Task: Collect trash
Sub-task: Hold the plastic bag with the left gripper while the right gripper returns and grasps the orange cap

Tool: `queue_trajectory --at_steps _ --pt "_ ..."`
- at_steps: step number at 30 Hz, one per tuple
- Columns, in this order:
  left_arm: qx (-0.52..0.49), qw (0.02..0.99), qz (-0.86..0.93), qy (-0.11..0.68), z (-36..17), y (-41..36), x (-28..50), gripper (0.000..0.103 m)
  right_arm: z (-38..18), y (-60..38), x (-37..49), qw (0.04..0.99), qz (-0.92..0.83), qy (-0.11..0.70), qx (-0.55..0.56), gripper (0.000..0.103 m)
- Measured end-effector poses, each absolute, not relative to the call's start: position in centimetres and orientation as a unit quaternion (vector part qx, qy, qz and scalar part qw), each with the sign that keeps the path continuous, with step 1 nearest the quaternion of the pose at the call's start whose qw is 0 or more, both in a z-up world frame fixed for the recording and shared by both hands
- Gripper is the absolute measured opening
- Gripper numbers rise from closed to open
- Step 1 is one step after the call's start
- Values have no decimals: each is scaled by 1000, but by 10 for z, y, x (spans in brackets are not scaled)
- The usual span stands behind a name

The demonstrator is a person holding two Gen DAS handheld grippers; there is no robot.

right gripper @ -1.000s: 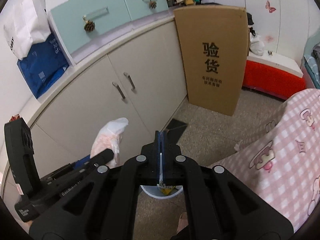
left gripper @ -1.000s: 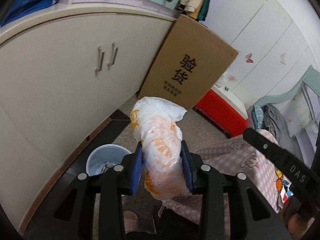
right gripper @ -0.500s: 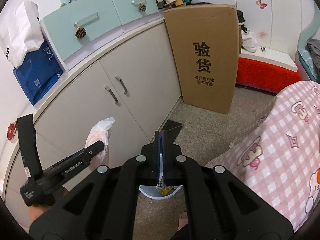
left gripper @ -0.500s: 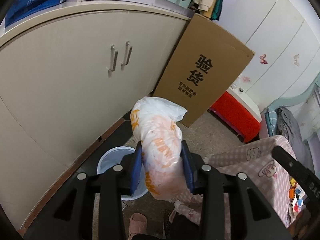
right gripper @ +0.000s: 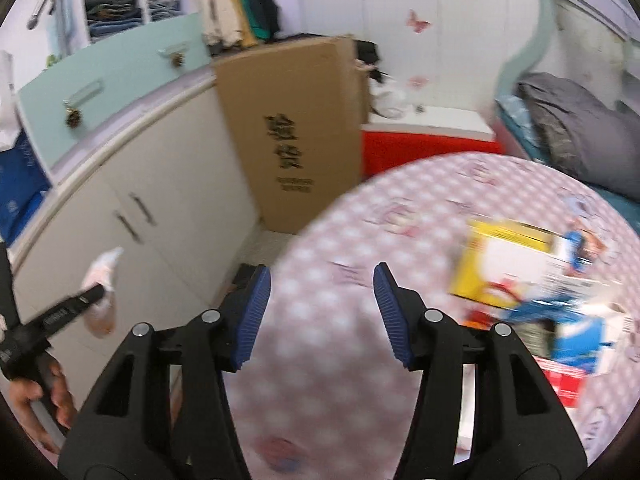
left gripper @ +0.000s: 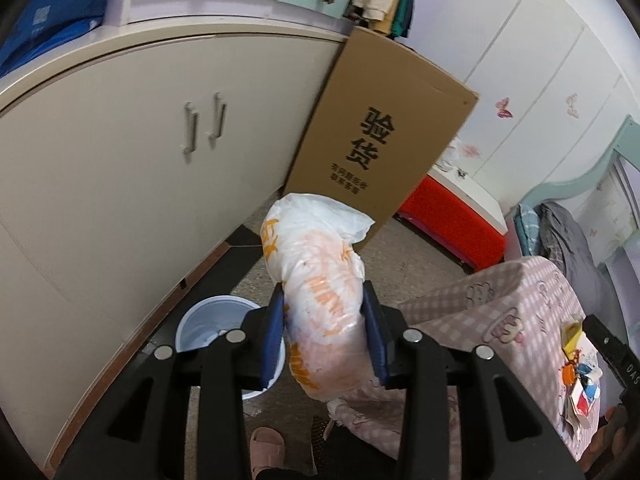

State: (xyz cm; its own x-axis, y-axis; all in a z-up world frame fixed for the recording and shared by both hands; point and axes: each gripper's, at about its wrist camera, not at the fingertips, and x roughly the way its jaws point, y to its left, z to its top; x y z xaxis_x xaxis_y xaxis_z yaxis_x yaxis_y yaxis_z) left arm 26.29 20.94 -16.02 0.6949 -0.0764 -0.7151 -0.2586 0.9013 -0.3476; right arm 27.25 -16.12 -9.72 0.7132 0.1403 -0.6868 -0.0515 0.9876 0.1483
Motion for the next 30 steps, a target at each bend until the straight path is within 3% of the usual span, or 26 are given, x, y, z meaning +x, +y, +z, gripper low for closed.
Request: queue_trajectory --at_steps 7,13,16,17,18,20,30 --pt "-201 898 34 390 -155 187 265 36 -113 -217 269 899 12 433 59 51" --pt "-198 900 23 388 -152 179 264 36 -134 -225 277 873 22 483 62 42" --pt "-200 899 20 390 -153 179 263 36 -140 -223 282 870 10 490 47 30" --pt "-199 899 20 390 -153 180 262 36 -141 -221 284 869 11 493 42 18" --pt "-198 899 20 390 -153 181 262 36 -143 -219 285 867 17 497 44 13" --pt "-198 899 20 389 -153 183 261 36 -141 -213 287 870 15 492 31 8" --pt "-212 893 34 396 -161 206 260 36 -104 -124 293 895 101 435 14 4"
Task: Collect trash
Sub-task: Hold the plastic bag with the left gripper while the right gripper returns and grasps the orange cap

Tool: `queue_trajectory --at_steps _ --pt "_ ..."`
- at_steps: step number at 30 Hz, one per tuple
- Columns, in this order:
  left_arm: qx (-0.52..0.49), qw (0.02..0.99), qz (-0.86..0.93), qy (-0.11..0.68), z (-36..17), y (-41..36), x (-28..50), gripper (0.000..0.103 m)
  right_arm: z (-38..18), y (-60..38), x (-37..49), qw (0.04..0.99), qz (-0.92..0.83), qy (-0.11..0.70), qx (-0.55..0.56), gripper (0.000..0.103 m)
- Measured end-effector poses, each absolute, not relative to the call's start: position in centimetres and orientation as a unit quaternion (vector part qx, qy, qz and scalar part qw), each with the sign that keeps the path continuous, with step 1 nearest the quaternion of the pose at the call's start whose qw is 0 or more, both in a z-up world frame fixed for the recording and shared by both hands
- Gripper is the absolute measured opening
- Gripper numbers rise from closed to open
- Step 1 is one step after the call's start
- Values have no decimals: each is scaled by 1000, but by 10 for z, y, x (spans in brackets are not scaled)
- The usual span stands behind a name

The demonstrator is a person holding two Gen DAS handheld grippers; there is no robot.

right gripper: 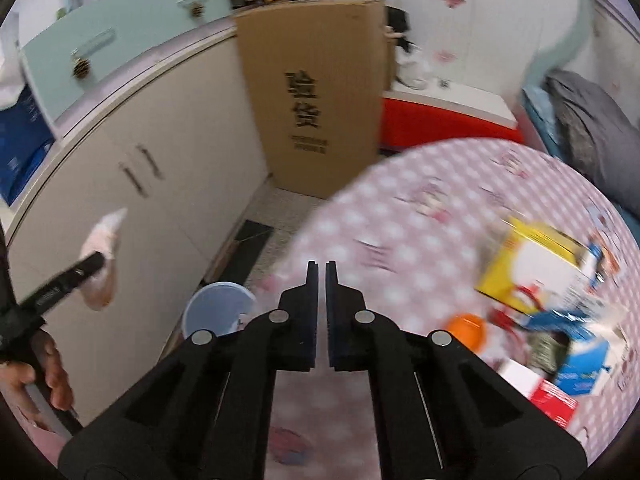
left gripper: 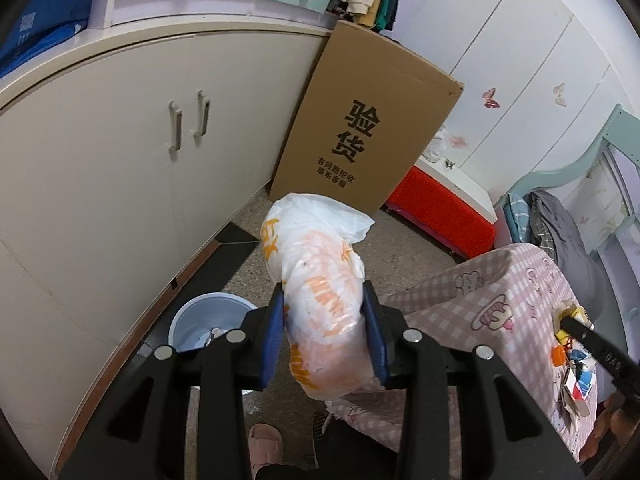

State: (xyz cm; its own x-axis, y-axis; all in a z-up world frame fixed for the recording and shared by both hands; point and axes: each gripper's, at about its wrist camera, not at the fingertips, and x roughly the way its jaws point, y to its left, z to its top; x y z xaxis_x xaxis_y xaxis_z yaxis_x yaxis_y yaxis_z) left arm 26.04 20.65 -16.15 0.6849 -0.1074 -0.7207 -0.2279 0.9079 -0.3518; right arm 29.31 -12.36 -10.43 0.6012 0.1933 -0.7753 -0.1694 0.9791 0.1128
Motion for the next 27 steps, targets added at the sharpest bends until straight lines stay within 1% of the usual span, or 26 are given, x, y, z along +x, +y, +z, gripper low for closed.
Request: queue_trajectory --at_steps 2,4,5,6,7,8,9,10,11,12,15,21,22,24,25,27 --pt "-212 891 37 399 -164 211 259 36 -101 -123 295 900 85 427 4 5" --pt "-211 891 36 401 -166 213 257 36 -106 -135 294 896 56 440 -7 5" --pt "-210 891 35 401 -167 214 257 36 -108 -144 292 896 44 443 -5 15" --pt "-208 891 33 402 -168 213 257 36 -112 -157 289 895 22 446 -3 44" --pt "-207 891 30 404 -170 212 258 36 -114 -165 287 894 9 448 -1 59" --pt "-208 890 28 405 -171 211 258 36 -116 -174 285 894 -1 449 1 60" --pt "-210 888 23 408 -173 209 260 36 -118 -182 284 891 -6 454 6 50" --pt "-211 888 21 409 -174 207 260 36 -123 -194 285 885 -4 465 29 45" --pt "-210 887 19 410 -175 205 260 36 -126 -199 287 880 4 474 46 36" --pt "-209 887 16 411 -176 202 261 36 -129 -202 288 876 6 480 52 33" --pt "-206 888 10 411 -175 196 261 36 -139 -206 294 868 -3 494 55 33" --pt "-205 889 14 410 -174 198 260 36 -139 -204 297 869 -15 493 40 33" --pt "-205 888 14 410 -174 198 260 36 -139 -204 297 869 -14 494 38 31" --pt "-205 889 14 410 -174 198 260 36 -140 -204 300 869 -19 494 29 16" --pt "-205 888 14 410 -174 199 260 36 -141 -204 298 869 -19 493 23 11" --pt "-206 889 14 410 -174 199 259 36 -143 -202 299 872 -18 489 14 7"
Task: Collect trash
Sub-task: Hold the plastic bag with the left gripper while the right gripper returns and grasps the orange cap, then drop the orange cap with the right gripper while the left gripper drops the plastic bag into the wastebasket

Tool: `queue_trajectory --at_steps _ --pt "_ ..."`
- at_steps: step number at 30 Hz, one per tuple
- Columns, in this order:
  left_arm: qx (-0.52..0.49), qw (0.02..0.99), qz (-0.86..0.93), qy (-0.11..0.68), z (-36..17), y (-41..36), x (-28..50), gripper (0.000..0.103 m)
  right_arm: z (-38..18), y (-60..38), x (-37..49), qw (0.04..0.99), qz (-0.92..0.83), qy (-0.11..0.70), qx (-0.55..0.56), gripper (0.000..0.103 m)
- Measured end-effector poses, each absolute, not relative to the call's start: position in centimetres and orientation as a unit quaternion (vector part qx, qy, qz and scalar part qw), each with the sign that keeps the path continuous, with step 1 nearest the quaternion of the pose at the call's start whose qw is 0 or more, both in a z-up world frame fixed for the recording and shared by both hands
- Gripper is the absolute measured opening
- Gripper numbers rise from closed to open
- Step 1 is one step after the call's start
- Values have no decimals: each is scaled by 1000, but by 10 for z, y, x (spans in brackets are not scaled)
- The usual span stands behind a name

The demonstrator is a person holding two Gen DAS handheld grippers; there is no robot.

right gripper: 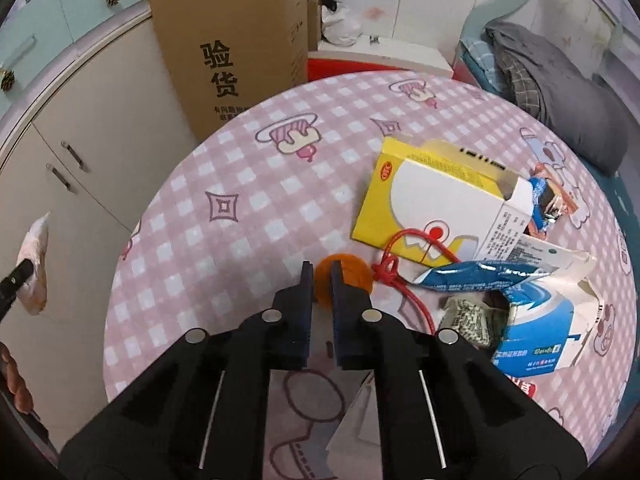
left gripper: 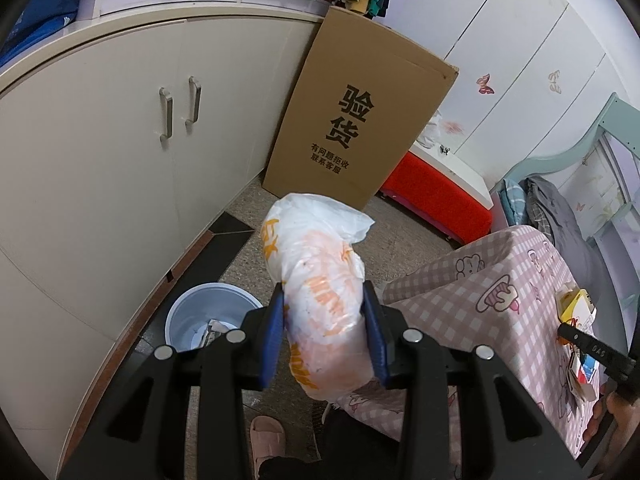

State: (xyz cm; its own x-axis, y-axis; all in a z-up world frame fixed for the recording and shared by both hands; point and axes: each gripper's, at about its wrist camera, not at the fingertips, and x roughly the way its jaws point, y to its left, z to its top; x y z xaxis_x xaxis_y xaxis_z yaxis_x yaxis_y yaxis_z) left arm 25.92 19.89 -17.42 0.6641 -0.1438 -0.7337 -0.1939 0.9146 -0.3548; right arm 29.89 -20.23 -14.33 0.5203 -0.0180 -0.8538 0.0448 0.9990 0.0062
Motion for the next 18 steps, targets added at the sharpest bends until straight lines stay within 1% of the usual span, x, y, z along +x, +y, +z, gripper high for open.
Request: queue_trajectory --at_steps 3,11,15,18 --pt "-206 889 14 409 -174 200 259 36 -143 -199 296 878 -15 477 8 6" --pt "-212 887 15 409 -173 205 258 36 -125 -179 299 886 36 461 35 5" --pt "-216 887 18 408 -174 210 257 36 -117 -148 304 887 81 452 49 5" --pt "-220 886 22 409 -175 214 257 36 -113 -107 308 883 133 447 50 6"
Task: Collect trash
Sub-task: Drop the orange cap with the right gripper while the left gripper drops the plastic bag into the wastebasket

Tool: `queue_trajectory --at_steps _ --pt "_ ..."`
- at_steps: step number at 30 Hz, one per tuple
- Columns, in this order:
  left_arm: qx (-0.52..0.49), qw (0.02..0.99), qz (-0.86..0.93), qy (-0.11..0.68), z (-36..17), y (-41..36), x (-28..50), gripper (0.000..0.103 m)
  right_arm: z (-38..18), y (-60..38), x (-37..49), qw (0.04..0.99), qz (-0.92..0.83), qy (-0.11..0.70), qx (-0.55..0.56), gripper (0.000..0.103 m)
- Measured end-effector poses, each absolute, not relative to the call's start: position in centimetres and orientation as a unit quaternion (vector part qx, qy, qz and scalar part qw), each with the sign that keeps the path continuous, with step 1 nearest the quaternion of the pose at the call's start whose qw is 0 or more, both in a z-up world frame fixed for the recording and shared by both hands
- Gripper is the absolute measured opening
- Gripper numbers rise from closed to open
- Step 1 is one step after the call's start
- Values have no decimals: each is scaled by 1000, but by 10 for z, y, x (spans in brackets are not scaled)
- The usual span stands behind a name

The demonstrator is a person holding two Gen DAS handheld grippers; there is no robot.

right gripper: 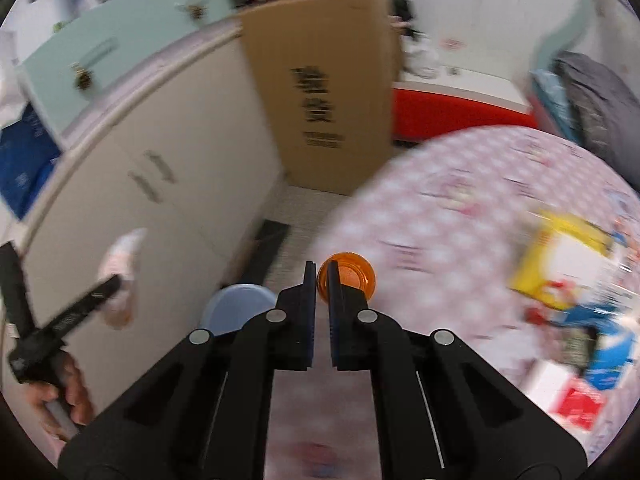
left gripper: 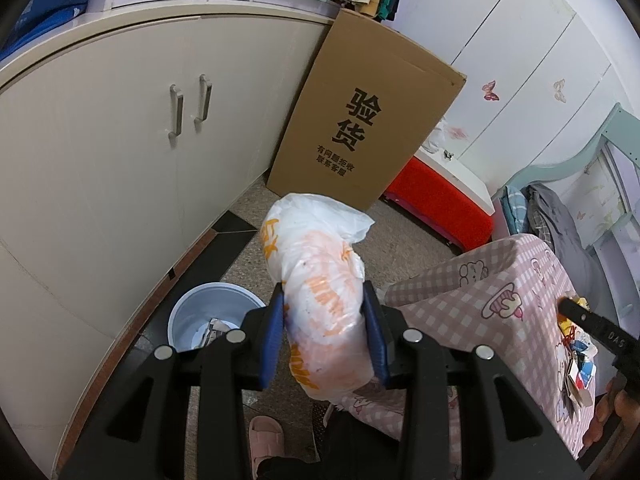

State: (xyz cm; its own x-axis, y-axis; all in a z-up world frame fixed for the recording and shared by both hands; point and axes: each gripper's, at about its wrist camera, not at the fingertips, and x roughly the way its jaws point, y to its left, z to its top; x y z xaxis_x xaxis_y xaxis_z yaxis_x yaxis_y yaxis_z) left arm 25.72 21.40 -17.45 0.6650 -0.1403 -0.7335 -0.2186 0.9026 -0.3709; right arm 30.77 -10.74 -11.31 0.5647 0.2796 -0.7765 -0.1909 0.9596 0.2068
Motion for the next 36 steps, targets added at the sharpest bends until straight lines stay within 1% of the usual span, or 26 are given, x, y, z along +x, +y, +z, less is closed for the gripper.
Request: queue_trajectory --at_steps 5,7,9,11,13,20,26,29,31,32,33,34,35,36 --pt "-221 883 35 413 -180 227 260 36 -127 -17 314 866 214 451 34 6" --pt "-222 879 38 420 -185 232 264 38 -138 12 318 857 235 458 32 6" --pt "-227 872 32 433 -193 238 271 46 -150 31 324 848 246 469 35 6" --pt "-228 868 36 440 -200 242 274 63 -161 46 332 840 253 478 40 6" --pt "-221 868 57 442 -205 248 275 69 -169 58 335 834 258 486 43 6" --pt "-234 857 94 450 -220 274 272 70 -187 91 332 822 274 499 32 6" --pt "-235 857 124 442 -219 294 264 70 -194 106 336 815 285 504 37 6" --pt "-239 856 139 436 -217 302 260 72 -195 114 339 811 295 503 46 7" --pt "-243 855 149 433 -216 308 257 73 -196 115 341 810 294 505 53 10" --pt "-246 854 152 432 -216 310 256 73 -197 115 342 810 292 505 56 18" --pt "-248 853 157 432 -215 312 254 73 -197 115 342 810 293 504 61 39" --pt "-250 852 160 431 -215 314 253 73 -196 112 342 811 292 502 66 51" --pt "-251 852 162 431 -214 315 252 73 -195 110 342 815 288 499 67 58" --pt "-252 851 165 430 -213 315 252 73 -193 109 340 818 286 496 65 58"
